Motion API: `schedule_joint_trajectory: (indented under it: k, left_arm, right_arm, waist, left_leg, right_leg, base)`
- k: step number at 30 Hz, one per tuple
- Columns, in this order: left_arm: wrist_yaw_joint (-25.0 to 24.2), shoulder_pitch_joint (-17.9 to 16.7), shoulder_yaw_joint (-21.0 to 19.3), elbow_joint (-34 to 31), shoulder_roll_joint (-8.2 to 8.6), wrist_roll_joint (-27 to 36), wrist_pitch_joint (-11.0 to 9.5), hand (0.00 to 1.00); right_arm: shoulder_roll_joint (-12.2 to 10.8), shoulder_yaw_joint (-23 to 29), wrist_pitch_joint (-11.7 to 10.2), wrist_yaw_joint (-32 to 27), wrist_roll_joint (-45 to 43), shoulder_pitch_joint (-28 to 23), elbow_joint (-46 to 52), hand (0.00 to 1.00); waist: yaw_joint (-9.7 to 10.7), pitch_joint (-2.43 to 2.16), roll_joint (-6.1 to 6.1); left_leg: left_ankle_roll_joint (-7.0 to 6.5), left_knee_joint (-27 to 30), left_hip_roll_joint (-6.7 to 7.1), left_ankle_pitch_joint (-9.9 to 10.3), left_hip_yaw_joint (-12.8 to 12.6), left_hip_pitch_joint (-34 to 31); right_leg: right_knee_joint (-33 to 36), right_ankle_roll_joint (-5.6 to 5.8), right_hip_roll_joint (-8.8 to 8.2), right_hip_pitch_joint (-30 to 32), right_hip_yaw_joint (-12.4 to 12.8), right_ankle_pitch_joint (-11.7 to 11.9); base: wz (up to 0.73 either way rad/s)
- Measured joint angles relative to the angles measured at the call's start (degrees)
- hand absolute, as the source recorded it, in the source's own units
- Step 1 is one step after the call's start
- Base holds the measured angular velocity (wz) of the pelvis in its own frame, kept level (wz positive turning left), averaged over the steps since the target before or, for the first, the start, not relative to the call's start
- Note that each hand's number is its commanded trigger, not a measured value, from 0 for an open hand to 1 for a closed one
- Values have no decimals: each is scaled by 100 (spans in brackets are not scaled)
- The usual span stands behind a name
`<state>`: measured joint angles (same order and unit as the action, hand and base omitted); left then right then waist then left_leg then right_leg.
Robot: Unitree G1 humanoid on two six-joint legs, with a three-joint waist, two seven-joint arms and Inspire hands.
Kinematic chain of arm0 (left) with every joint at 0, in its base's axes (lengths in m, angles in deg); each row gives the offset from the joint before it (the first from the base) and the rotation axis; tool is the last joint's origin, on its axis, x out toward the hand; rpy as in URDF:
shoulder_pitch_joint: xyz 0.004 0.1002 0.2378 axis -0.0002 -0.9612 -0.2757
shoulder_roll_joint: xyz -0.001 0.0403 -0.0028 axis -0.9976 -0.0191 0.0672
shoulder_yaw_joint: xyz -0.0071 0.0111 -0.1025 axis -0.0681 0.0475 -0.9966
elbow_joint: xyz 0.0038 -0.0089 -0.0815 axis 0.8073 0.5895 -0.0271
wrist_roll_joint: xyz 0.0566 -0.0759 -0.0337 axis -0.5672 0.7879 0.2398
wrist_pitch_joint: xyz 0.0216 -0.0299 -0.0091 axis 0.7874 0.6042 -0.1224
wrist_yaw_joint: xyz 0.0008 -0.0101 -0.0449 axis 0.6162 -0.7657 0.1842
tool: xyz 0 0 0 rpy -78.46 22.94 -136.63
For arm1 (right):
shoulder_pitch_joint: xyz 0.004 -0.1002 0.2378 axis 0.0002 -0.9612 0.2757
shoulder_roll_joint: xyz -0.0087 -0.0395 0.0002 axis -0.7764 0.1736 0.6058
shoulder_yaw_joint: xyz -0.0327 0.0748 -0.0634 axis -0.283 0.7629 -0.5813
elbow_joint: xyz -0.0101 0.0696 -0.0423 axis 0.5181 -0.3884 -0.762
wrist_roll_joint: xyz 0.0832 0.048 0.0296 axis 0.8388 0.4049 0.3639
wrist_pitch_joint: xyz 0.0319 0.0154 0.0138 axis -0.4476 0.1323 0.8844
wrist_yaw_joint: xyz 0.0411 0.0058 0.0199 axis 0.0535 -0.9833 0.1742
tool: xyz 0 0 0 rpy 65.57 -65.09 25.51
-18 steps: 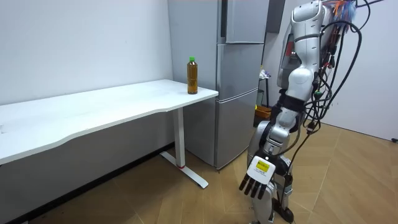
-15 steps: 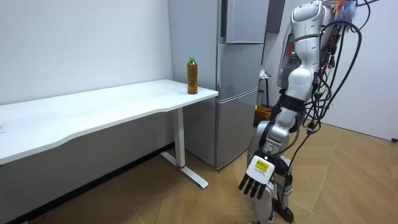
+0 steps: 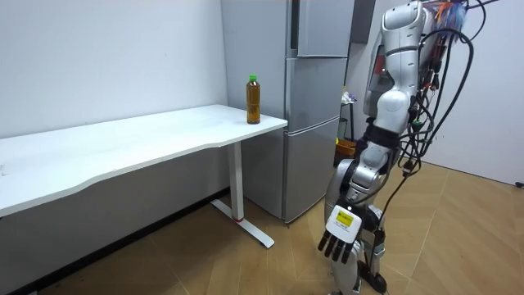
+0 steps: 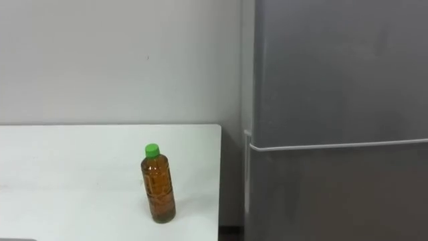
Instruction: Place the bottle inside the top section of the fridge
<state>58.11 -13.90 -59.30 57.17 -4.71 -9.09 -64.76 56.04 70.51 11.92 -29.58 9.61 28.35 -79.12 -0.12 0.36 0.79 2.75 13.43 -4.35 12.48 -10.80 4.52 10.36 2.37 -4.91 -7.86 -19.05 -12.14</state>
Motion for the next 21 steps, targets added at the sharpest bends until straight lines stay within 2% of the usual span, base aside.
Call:
schedule_joint_trajectory:
  k: [9,13,16,18,21]
  left_arm:
    - [26,11,-95,-16,1,108,37,0]
    - [353,43,-310,-242,14,357,35,0]
    - [541,66,-732,-699,13,746,21,0]
    - [747,93,-1008,-1161,2,1040,-240,0]
    - [941,184,-1182,-1533,-12,1200,-495,0]
  right_arm:
    - [-2,151,5,-2,-173,3,-31,0]
    - [-10,175,5,-90,-178,4,-45,0]
    - [17,220,5,-88,-196,-7,-55,0]
    - [27,412,-10,-81,-275,-51,-38,0]
    - [35,598,-61,-60,-385,-88,20,0]
  waist:
    - [-1,-11,15]
    - [-14,-17,32]
    - [-32,-23,83]
    - [-30,-16,131]
    - [-29,-21,190]
  left_leg:
    - [1,22,7,0,46,24]
    - [1,33,10,0,104,29]
    - [1,25,15,0,140,25]
    - [1,12,21,0,139,19]
    - [1,-3,24,0,138,23]
  right_leg:
    - [-30,4,6,-74,-54,-3]
    - [-59,6,8,-114,-95,-12]
    - [-50,5,6,-112,-107,-12]
    - [-43,7,1,-107,-114,-12]
    - [-45,8,1,-102,-113,-12]
  base:
    - [2]
    - [8]
    - [3]
    - [0]
    - [0]
